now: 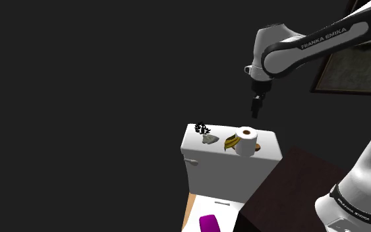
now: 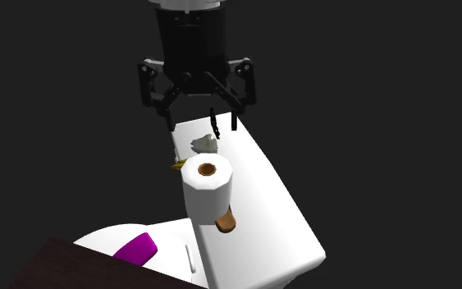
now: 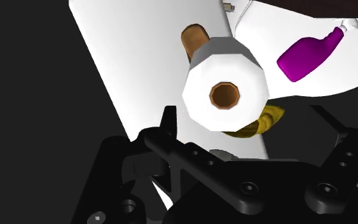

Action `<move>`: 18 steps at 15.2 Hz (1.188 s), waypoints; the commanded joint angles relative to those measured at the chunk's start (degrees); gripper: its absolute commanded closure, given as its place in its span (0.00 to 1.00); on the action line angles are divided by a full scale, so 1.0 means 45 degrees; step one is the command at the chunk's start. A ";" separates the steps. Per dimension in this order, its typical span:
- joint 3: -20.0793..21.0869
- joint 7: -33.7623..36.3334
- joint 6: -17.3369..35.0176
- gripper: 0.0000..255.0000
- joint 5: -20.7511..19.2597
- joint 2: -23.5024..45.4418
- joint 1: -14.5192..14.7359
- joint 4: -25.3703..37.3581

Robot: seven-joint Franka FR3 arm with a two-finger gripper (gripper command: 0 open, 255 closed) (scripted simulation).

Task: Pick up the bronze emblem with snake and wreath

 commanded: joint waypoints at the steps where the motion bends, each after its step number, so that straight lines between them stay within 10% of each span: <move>1: -0.0109 -0.0410 0.1075 0.00 0.0208 0.0958 0.0202 0.0208; 18: 0.0635 -0.5213 0.6318 0.00 0.3884 0.8733 0.0677 0.4870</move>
